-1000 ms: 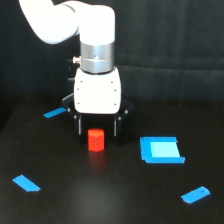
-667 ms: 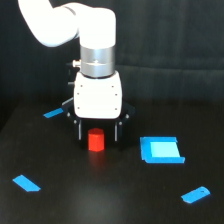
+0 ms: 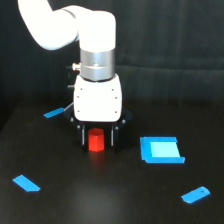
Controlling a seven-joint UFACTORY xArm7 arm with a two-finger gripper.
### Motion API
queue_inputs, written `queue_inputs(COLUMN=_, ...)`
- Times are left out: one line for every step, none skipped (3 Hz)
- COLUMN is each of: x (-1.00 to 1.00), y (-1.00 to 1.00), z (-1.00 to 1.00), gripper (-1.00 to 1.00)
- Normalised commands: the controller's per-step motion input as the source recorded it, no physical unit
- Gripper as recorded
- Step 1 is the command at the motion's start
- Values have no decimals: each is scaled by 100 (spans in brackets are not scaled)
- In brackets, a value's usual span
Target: Pick up the red object from the table
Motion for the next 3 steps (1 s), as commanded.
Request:
queue_inputs(x=-4, y=-2, z=-11, gripper=-96)
queue_inputs(x=4, y=-2, z=-10, gripper=-98)
queue_inputs(x=-1, y=-3, z=-7, gripper=-94)
